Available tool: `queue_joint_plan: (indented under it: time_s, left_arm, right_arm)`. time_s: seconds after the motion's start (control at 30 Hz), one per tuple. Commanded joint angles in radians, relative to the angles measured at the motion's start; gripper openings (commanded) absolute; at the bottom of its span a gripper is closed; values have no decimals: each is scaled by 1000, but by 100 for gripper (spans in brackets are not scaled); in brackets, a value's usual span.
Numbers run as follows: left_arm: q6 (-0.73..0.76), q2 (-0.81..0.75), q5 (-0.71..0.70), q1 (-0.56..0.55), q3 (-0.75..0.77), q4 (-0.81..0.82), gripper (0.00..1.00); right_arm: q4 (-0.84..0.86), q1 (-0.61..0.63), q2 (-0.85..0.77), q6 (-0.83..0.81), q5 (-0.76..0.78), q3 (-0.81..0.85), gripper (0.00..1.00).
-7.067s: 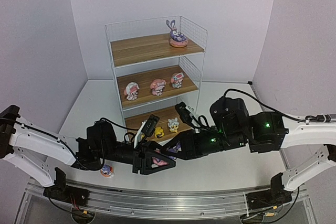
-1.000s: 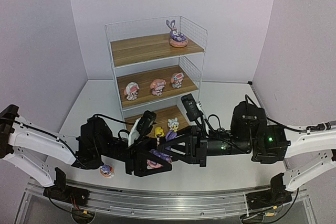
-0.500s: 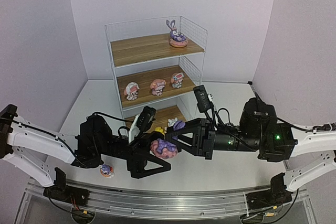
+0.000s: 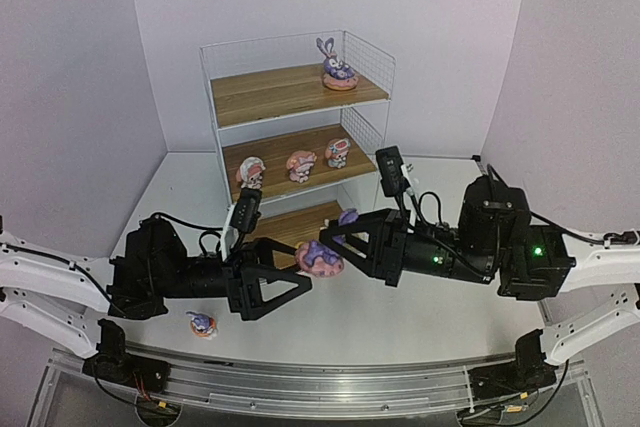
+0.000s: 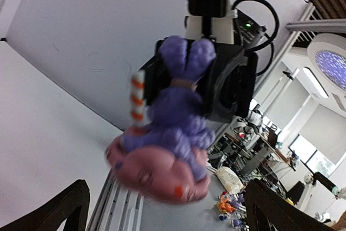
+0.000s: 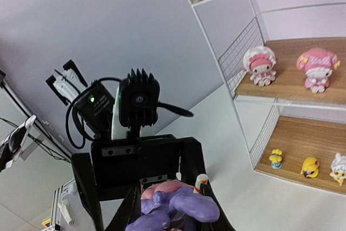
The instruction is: Place and organize the plastic toys onto the shelf
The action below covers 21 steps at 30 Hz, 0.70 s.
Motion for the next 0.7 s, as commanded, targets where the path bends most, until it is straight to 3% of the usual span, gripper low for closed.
queue_joint_plan:
  time_s: [0.0,0.13,0.27,0.4,0.67]
  left_arm:
    - [-41,-157,-275,0,-35,-262,100]
    - [-147,-246,-504,-1,-3,-569,100]
    - [-216,-253,-597,-1,38,-750,100]
    - [-262,-215,-652,0,75,-862,100]
    - [-286,-242,-621,-1,46,-885,100]
  right_arm:
    - [-32,-3,21,-103,167,164,0]
    - [-73,-3,102,-184,274,290,0]
    - [-78,-3,220,-321,423,435,0]
    - [-77,-9,383,-483,550,643,0]
    - [-91,-58,598,-591,558,908,0]
